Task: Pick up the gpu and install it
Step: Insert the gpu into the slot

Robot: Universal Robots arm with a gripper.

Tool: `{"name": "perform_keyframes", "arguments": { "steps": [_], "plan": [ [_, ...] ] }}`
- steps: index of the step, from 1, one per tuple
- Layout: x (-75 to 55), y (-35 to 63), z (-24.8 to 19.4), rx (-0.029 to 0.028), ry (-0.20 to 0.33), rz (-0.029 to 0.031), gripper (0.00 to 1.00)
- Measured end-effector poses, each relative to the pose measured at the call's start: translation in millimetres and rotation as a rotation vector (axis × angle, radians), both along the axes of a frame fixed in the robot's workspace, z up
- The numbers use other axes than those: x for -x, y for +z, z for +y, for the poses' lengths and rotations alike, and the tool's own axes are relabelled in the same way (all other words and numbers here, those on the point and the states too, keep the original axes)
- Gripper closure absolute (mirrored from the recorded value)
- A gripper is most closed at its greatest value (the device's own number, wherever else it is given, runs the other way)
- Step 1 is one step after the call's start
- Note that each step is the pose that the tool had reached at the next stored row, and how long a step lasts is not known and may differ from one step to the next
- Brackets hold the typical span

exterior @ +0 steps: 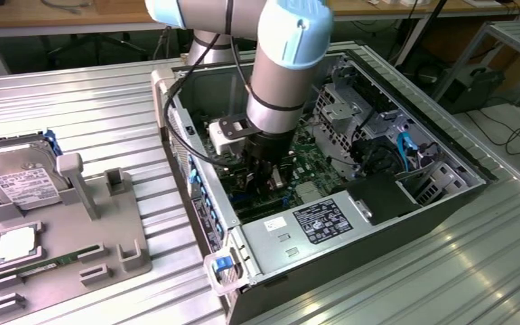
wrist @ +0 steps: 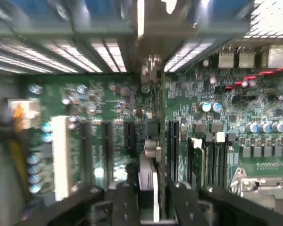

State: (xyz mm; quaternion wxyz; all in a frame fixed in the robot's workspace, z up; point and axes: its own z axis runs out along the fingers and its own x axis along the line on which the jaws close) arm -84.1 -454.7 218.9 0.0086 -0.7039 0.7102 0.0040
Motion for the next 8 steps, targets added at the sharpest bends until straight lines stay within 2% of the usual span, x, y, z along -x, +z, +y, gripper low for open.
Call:
{"name": "perform_keyframes", "arguments": {
  "steps": [1, 2, 4, 8],
  "plan": [
    [0.1, 0.4, -0.2, 0.0007, 0.0, 0.0002, 0.71],
    [0.1, 0.8, -0.3, 0.0016, 0.0, 0.0007, 0.65],
    [0.1, 1.8, -0.3, 0.0017, 0.0, -0.0002, 0.65],
    [0.1, 14.7, -0.3, 0.0017, 0.0, -0.0046, 0.65]
  ]
}}
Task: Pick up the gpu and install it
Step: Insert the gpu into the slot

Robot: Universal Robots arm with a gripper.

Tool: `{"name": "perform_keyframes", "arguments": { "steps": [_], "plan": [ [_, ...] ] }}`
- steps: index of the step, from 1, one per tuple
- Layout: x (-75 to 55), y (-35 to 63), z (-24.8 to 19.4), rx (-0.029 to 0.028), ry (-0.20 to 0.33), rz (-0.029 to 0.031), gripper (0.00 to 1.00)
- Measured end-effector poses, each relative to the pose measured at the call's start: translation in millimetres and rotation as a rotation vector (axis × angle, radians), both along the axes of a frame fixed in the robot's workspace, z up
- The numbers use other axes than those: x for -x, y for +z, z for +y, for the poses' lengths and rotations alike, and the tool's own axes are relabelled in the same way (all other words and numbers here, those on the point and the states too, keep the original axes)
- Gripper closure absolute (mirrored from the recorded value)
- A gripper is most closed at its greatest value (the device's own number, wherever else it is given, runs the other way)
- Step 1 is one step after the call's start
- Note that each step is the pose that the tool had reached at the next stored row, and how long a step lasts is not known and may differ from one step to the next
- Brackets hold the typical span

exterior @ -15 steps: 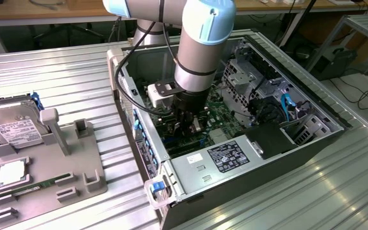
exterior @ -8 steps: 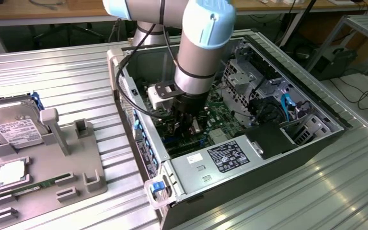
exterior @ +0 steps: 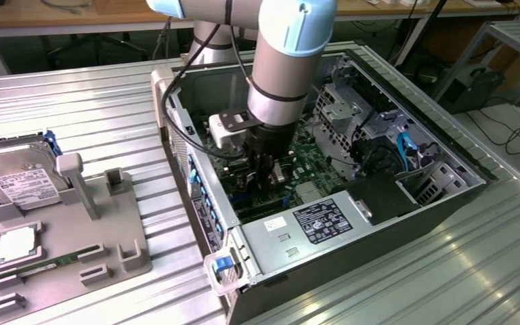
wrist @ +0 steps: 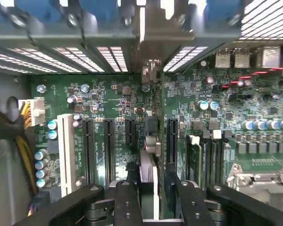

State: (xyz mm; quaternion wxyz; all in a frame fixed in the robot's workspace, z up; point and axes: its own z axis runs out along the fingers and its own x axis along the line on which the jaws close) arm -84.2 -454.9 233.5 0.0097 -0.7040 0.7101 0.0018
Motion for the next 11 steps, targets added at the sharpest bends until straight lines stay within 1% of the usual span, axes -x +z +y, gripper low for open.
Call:
{"name": "perform_keyframes", "arguments": {
  "steps": [1, 2, 11],
  "plan": [
    [0.0, 3.6, 0.0, 0.0, 0.0, -0.0006, 0.65],
    [0.0, 10.5, 0.0, -0.0003, 0.0, -0.0024, 0.65],
    [0.0, 53.0, 0.0, 0.0001, 0.0, -0.0139, 0.65]
  ]
}}
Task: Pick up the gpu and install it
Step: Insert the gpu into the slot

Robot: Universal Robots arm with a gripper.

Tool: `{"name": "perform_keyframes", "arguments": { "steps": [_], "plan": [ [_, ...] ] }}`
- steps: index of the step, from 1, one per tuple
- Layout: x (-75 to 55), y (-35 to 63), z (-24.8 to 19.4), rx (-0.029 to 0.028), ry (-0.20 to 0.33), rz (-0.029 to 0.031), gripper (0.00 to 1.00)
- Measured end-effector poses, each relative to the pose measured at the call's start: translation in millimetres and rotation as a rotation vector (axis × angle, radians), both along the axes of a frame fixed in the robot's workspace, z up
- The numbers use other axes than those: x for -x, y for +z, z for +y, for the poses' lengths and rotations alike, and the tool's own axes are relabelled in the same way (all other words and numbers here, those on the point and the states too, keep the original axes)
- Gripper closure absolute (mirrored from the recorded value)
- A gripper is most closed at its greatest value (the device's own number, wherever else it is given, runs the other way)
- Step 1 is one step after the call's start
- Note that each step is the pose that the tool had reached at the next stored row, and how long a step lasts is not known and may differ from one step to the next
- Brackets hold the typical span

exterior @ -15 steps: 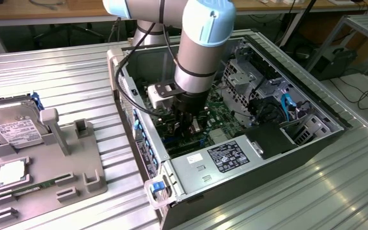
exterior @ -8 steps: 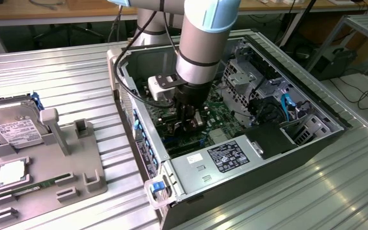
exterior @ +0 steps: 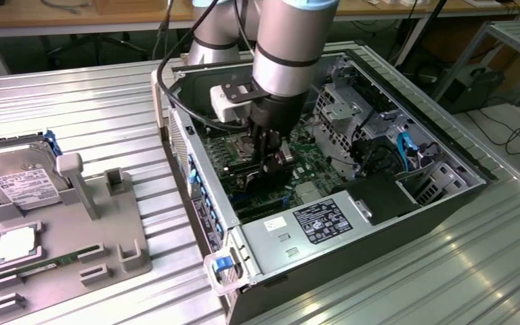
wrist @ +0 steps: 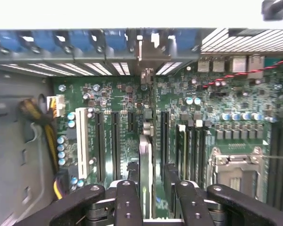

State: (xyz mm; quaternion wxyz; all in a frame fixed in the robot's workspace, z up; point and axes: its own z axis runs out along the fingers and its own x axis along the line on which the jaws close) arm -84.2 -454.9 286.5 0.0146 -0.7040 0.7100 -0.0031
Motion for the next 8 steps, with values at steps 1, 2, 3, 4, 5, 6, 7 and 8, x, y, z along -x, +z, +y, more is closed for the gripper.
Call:
{"name": "perform_keyframes", "arguments": {
  "steps": [1, 2, 3, 4, 5, 6, 7, 8],
  "plan": [
    [0.0, 2.3, 0.0, 0.0, 0.0, -0.0006, 0.65],
    [0.0, 2.3, 0.0, -0.0002, 0.0, -0.0007, 0.65],
    [0.0, 2.3, 0.0, -0.0002, 0.0, -0.0007, 0.65],
    [0.0, 2.3, 0.0, -0.0002, 0.0, -0.0007, 0.65],
    [0.0, 2.3, 0.0, -0.0002, 0.0, -0.0008, 0.65],
    [0.0, 2.3, 0.0, -0.0002, 0.0, -0.0008, 0.66],
    [0.0, 2.3, 0.0, -0.0001, 0.0, -0.0007, 0.73],
    [0.0, 2.3, 0.0, -0.0002, 0.0, -0.0007, 0.73]
  ]
}}
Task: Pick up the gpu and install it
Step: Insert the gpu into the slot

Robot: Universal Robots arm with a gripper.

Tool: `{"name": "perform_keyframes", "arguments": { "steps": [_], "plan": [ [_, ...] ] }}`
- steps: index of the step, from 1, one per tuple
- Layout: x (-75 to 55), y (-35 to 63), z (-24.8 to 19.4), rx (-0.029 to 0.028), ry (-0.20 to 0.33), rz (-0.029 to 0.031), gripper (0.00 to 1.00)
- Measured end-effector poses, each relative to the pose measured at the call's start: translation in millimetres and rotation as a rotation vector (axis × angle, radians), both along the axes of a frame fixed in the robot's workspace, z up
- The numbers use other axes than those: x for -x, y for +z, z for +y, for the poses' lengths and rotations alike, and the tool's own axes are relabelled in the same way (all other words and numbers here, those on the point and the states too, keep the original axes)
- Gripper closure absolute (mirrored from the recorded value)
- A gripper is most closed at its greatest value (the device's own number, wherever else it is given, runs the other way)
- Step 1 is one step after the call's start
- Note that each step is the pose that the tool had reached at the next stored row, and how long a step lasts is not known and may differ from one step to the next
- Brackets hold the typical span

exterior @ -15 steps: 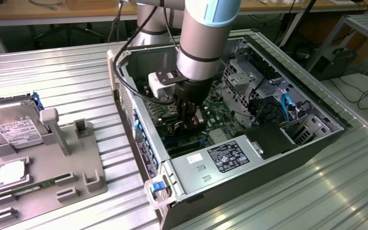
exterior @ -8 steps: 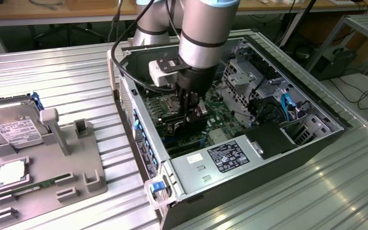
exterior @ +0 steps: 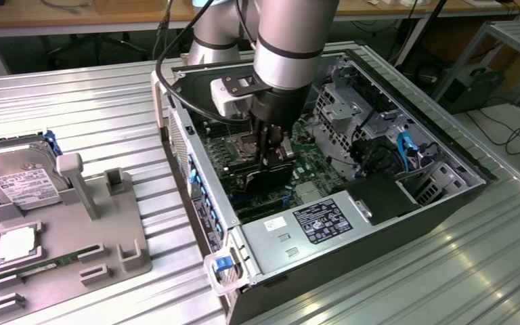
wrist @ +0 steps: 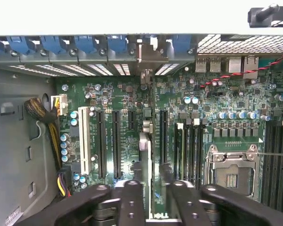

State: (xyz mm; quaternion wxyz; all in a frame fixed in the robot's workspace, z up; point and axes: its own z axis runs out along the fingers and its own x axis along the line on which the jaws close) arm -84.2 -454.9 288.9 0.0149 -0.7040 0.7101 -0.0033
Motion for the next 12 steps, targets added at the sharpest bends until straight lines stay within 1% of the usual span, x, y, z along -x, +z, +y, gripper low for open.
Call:
{"name": "perform_keyframes", "arguments": {
  "steps": [1, 2, 3, 4, 5, 12],
  "plan": [
    [0.0, 0.0, 0.0, 0.0001, 0.0, 0.0, 0.79],
    [0.0, 0.0, 0.0, 0.0001, 0.0, 0.0, 0.79],
    [0.0, 0.0, 0.0, 0.0, 0.0, 0.0, 0.85],
    [0.0, 0.0, 0.0, 0.0001, 0.0, 0.0, 0.85],
    [0.0, 0.0, 0.0, 0.0, 0.0, 0.0, 0.89],
    [0.0, 0.0, 0.0, 0.0001, 0.0, 0.0, 0.89]
  ]
}}
